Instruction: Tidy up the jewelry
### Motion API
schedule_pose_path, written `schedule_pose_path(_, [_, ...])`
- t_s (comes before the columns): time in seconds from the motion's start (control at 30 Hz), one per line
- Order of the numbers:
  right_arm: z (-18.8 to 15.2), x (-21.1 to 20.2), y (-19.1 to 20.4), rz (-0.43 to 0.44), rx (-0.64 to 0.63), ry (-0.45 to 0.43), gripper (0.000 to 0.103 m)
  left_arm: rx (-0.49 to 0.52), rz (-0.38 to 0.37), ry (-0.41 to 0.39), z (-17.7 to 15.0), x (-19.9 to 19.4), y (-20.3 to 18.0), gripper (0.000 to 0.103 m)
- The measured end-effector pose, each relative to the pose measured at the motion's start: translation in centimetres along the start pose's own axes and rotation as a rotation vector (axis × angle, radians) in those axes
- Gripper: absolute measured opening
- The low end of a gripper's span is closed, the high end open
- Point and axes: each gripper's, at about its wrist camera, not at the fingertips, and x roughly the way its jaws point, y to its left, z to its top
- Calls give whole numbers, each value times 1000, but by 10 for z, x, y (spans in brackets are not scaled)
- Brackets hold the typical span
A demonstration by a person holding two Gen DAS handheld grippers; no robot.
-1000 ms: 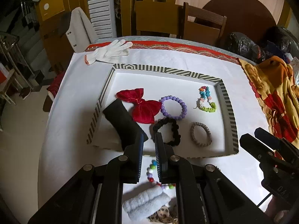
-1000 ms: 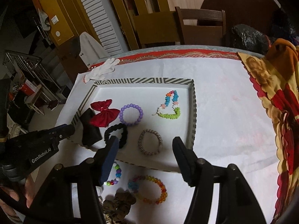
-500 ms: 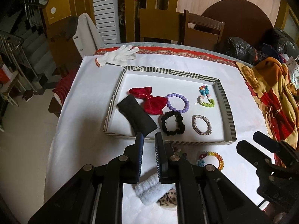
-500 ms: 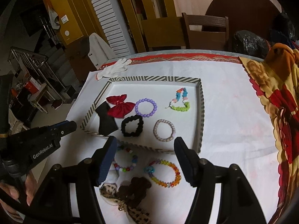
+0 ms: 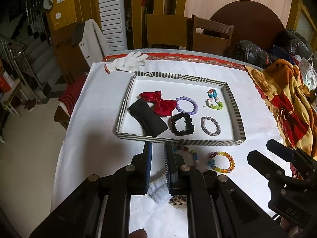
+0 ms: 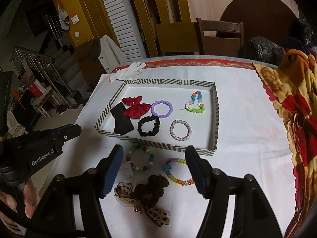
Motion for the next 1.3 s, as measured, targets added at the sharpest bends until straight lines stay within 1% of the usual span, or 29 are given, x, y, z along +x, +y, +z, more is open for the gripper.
schedule_pose_path(0.53, [-15,-12,1,-9,3,-2,69,16,3,-1,-13,-11,-3,0])
schedule_pose_path(0.8, [-21,-9,2,-5,9,13,69,4,4,18,-16,-6,1,0])
schedule_pose_path(1.3, [-18,-2,3,-5,8,29,70,-3,31,42,-18,3,4,0])
